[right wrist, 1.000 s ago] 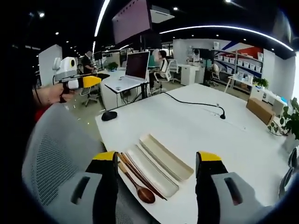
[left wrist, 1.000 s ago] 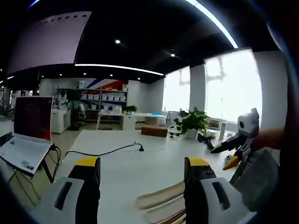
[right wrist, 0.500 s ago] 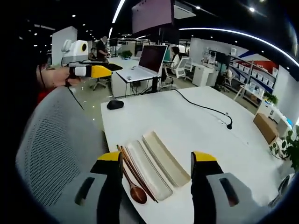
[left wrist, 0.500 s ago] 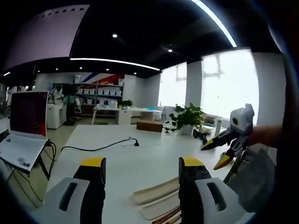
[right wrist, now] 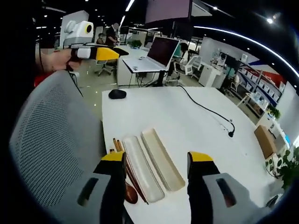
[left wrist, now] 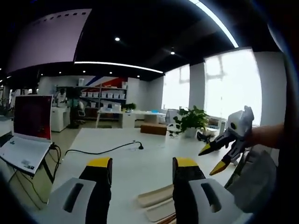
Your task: Arrange the utensils inside the cutlery case until each visible utensil rests in its matching compartment.
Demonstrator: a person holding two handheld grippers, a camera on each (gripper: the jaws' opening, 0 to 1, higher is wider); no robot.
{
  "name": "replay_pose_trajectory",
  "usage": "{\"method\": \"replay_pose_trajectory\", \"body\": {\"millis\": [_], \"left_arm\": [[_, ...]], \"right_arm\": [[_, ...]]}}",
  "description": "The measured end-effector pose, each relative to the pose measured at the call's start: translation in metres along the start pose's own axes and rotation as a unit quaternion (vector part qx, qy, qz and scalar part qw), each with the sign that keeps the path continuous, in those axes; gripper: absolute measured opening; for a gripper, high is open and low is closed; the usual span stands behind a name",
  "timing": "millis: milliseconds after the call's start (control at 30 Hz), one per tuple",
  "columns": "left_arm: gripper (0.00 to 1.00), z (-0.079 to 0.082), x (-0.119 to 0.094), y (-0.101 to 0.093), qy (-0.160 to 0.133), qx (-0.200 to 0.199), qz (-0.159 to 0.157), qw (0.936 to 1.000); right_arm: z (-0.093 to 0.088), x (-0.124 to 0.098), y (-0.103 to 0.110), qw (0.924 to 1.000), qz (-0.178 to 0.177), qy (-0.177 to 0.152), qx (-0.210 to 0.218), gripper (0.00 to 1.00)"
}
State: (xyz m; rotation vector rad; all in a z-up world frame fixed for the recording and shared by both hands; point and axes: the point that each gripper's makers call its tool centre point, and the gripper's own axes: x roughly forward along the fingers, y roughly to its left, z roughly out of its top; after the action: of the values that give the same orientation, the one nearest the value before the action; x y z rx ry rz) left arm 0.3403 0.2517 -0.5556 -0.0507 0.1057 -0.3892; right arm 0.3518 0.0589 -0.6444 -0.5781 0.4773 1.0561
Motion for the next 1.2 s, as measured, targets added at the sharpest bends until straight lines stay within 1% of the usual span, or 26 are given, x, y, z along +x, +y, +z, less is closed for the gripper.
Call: {"method": "replay_pose_trajectory", "body": {"millis": [100, 167, 267, 300, 367, 467, 567, 667, 733, 867, 933, 967, 1033, 1067, 1133, 1200], "left_arm": [[0.52, 0.000, 0.001, 0.001, 0.002, 0.000, 0.000, 1.0000], [0.52, -0.001, 0.003, 0.001, 0.007, 0.001, 0.000, 1.0000], [0.54, 0.000, 0.004, 0.002, 0.006, 0.011, 0.001, 0.9999], [0.54, 0.000, 0.004, 0.002, 0.006, 0.011, 0.001, 0.9999], [0.54, 0.000, 0.005, 0.003, 0.007, 0.008, 0.000, 0.9999], [0.54, -0.001, 0.006, 0.003, 0.009, 0.008, 0.000, 0.9999], [0.54, -0.001, 0.006, 0.001, 0.010, 0.009, -0.006, 0.9999], [0.55, -0.003, 0.006, 0.002, 0.013, 0.016, -0.002, 0.9998], [0.55, -0.002, 0.006, 0.004, 0.010, 0.019, 0.001, 0.9998], [0.55, -0.002, 0.005, 0.004, 0.010, 0.013, 0.001, 0.9999], [0.55, -0.002, 0.005, 0.004, 0.010, 0.015, 0.001, 0.9998], [0.55, -0.002, 0.005, 0.003, 0.011, 0.016, 0.000, 0.9998], [0.55, -0.002, 0.005, 0.003, 0.011, 0.017, 0.001, 0.9998], [0.55, -0.002, 0.005, 0.004, 0.011, 0.018, 0.002, 0.9998], [0.55, -0.001, 0.005, 0.004, 0.009, 0.017, 0.003, 0.9998], [0.55, -0.002, 0.005, 0.004, 0.011, 0.014, 0.003, 0.9998]], "right_arm": [[-0.003, 0.003, 0.004, 0.9999, 0.011, 0.009, -0.007, 0.50], [-0.001, 0.004, 0.007, 0.9997, 0.022, 0.005, -0.001, 0.49], [0.000, 0.005, 0.009, 0.9995, 0.032, 0.006, 0.003, 0.48], [-0.001, 0.005, 0.009, 0.9994, 0.034, 0.009, 0.001, 0.47], [-0.004, 0.005, 0.014, 0.9984, 0.053, 0.020, 0.006, 0.42], [-0.005, 0.008, 0.016, 0.9979, 0.058, 0.029, 0.002, 0.45], [-0.007, 0.011, 0.023, 0.9965, 0.074, 0.037, -0.010, 0.42], [-0.012, 0.016, 0.028, 0.9952, 0.081, 0.052, -0.015, 0.44], [-0.015, 0.017, 0.030, 0.9945, 0.084, 0.058, -0.021, 0.44], [-0.020, 0.020, 0.034, 0.9931, 0.089, 0.070, -0.030, 0.43], [-0.023, 0.021, 0.032, 0.9925, 0.084, 0.076, -0.044, 0.41], [-0.024, 0.022, 0.032, 0.9924, 0.085, 0.077, -0.045, 0.41], [-0.019, 0.024, 0.036, 0.9918, 0.099, 0.062, -0.051, 0.44], [-0.018, 0.025, 0.036, 0.9920, 0.099, 0.060, -0.052, 0.43], [-0.019, 0.030, 0.035, 0.9915, 0.098, 0.066, -0.054, 0.39], [-0.020, 0.033, 0.037, 0.9901, 0.104, 0.070, -0.062, 0.38]]}}
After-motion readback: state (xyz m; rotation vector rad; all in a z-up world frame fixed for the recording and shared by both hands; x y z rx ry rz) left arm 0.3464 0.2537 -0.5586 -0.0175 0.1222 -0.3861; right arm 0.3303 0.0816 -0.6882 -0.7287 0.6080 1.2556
